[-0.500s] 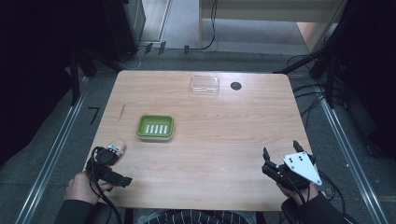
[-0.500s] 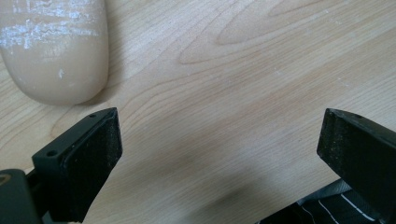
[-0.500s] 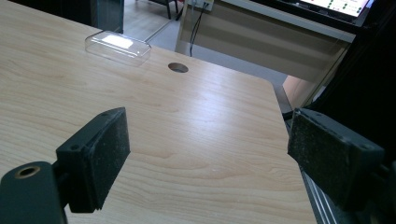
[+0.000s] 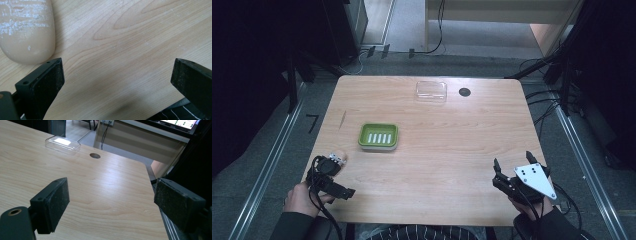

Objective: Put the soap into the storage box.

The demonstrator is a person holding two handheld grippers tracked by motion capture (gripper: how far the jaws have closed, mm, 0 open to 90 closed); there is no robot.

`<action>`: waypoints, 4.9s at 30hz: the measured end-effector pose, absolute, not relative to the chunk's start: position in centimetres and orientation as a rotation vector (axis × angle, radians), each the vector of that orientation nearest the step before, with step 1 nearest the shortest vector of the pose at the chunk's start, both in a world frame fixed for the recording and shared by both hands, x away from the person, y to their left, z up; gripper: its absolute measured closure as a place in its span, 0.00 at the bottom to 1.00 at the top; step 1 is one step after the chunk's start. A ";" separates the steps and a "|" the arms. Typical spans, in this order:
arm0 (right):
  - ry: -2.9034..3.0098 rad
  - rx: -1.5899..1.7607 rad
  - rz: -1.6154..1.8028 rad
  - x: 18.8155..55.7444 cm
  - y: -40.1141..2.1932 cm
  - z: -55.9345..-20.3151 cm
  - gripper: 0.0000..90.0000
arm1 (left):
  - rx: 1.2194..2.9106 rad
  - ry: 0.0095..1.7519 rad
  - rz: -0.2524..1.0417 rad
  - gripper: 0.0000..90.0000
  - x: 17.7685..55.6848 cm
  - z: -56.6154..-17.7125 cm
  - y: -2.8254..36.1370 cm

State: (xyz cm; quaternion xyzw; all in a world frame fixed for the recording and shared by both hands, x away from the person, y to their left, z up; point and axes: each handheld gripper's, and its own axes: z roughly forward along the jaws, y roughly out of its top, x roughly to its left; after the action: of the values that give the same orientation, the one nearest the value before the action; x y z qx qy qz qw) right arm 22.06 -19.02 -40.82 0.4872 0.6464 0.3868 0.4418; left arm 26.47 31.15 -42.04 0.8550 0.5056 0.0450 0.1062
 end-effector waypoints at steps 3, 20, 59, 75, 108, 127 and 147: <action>1.600 1.217 0.964 22.1 -19.0 -40.8 0.15 | 2.519 1.481 0.149 0.00 26.4 -42.0 31.1; 1.613 1.211 0.958 22.2 -18.8 -40.8 0.15 | 2.397 1.452 0.098 0.00 26.3 -41.2 31.0; 1.615 1.212 0.956 22.3 -18.9 -40.9 0.15 | 2.353 1.551 0.239 0.00 30.3 -41.3 33.1; 1.615 1.214 0.956 22.3 -18.9 -40.9 0.15 | 2.344 1.598 0.210 0.00 32.7 -42.1 34.1; 1.621 1.215 0.953 22.4 -18.8 -40.9 0.15 | 2.422 1.692 0.181 0.06 35.3 -44.1 34.9; 1.624 1.215 0.953 22.4 -18.9 -40.9 0.15 | 2.454 1.737 0.211 0.27 35.9 -44.7 35.0; 1.617 1.221 0.957 22.3 -18.9 -40.9 0.15 | 2.478 1.715 0.213 0.37 35.6 -44.8 35.2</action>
State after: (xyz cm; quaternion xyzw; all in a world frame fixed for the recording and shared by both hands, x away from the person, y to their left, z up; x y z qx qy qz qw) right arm 22.33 -18.88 -40.86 0.4906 0.6497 0.3844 0.4353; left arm 35.61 35.16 -44.76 0.8188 0.5666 0.0704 0.0602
